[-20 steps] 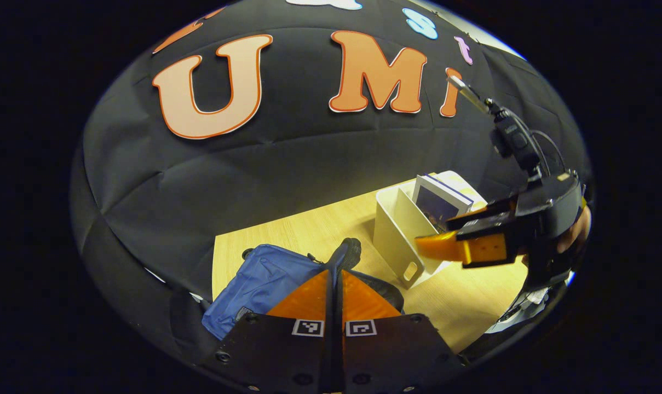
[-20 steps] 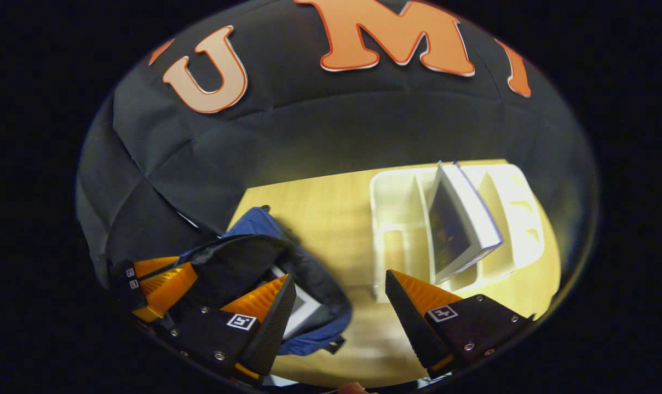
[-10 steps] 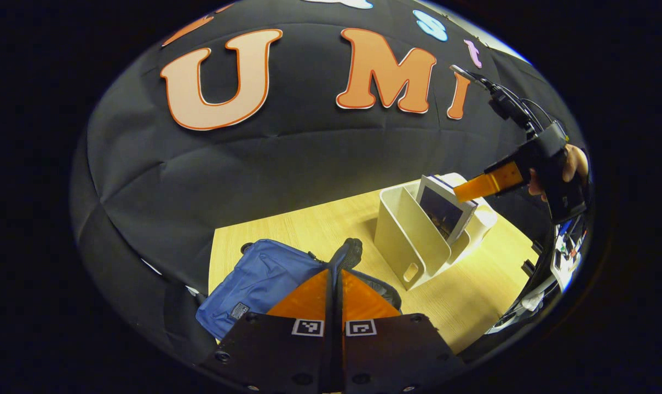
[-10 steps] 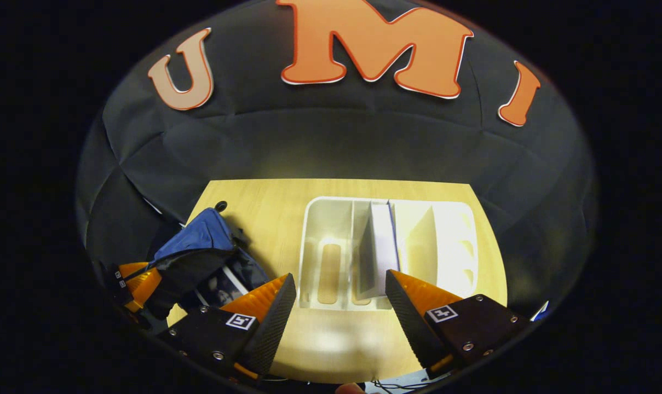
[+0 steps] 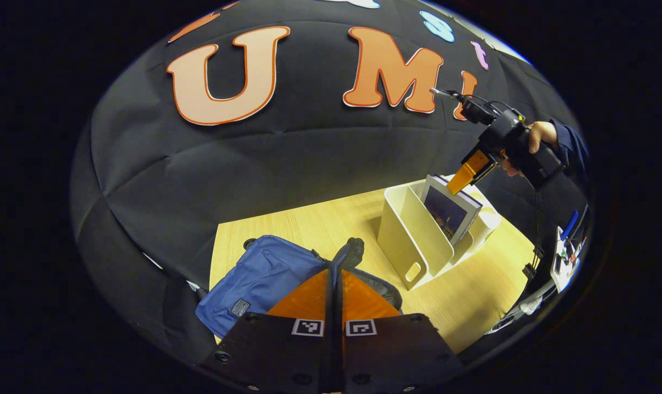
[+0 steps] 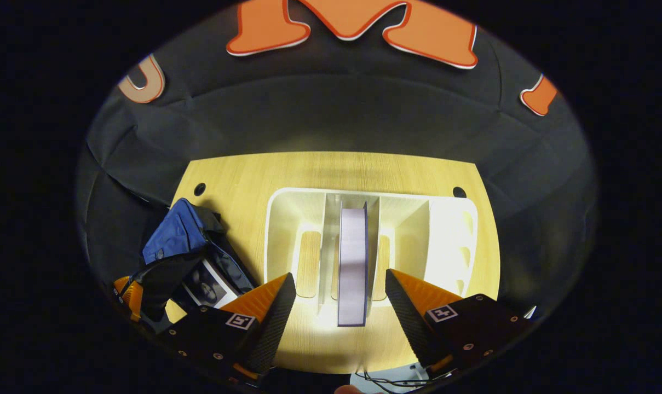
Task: Open the schoolbag, grab two books from the bookshelf and put them into the schoolbag.
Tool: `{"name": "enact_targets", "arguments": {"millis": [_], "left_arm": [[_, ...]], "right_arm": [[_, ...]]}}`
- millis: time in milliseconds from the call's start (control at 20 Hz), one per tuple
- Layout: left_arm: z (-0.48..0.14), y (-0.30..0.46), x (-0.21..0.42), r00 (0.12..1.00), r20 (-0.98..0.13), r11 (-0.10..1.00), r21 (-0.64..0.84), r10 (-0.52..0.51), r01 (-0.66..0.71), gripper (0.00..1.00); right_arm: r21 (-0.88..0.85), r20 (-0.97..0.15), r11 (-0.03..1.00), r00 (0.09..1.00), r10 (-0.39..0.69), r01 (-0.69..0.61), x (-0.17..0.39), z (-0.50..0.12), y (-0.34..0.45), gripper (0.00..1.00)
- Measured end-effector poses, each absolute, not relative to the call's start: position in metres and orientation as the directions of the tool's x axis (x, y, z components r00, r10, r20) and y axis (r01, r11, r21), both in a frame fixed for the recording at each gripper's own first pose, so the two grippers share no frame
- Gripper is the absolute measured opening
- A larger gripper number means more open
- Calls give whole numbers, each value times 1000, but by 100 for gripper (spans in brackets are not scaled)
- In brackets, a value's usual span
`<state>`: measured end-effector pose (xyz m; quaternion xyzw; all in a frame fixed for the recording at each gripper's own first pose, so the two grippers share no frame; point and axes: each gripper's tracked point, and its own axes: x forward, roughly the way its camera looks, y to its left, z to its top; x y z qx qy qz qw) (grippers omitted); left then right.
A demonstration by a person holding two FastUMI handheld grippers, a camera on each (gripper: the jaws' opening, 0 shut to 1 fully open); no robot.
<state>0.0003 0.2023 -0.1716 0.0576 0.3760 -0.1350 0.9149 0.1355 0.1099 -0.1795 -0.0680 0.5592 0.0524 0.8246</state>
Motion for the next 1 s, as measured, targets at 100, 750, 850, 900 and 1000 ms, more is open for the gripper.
{"name": "enact_targets", "arguments": {"millis": [100,750,850,900,1000], "left_arm": [[-173,203,-1,676,-709,959,-1,-201,284,0],[-177,205,-2,671,-712,962,-26,-207,270,0],[-178,204,-3,670,-711,962,-29,-211,272,1],[-179,205,-3,670,-711,961,-28,-213,275,0],[-178,204,-2,670,-710,960,-30,-216,278,0]], "right_arm": [[-52,-947,984,322,6,-170,136,-193,111,97],[-63,-983,992,177,-43,-106,144,-208,97,27],[-31,-981,994,195,-10,-104,140,-188,99,25],[-23,-978,994,210,0,-110,139,-179,98,25],[-25,-970,992,245,5,-121,136,-157,94,25]]}}
